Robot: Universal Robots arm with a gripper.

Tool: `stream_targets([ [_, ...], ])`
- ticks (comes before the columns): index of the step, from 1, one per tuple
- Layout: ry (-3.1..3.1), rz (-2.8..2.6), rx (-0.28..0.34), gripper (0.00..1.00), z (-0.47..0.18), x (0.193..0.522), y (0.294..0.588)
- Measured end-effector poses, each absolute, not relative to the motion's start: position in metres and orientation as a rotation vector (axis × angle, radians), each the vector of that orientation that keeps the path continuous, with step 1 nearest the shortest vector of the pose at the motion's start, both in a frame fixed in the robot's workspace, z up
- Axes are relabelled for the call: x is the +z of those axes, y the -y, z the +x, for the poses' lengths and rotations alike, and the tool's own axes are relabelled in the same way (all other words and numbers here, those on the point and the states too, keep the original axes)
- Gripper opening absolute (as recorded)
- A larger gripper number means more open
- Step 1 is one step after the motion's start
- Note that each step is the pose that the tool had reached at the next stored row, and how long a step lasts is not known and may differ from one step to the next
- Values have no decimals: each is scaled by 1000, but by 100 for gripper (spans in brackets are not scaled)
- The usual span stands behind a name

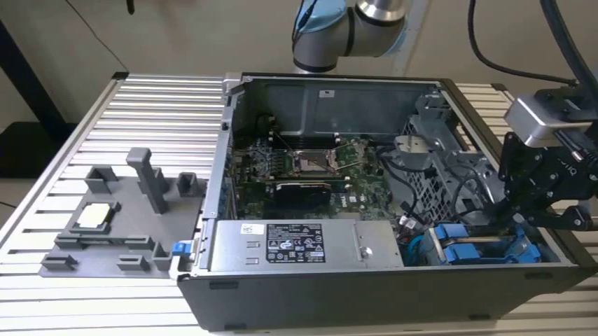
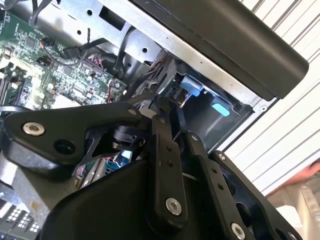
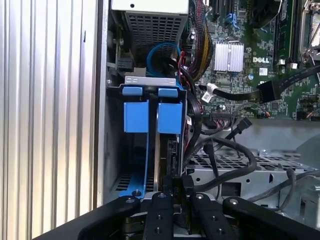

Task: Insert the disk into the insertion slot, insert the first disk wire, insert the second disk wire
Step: 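Insert the first disk wire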

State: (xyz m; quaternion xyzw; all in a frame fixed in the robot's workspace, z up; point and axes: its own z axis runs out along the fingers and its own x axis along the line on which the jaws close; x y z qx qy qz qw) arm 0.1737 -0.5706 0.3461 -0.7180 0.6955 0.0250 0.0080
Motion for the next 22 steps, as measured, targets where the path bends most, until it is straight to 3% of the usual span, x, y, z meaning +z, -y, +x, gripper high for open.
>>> stream_targets([
  [22, -2171, -2242, 69, 19, 174, 336, 571],
])
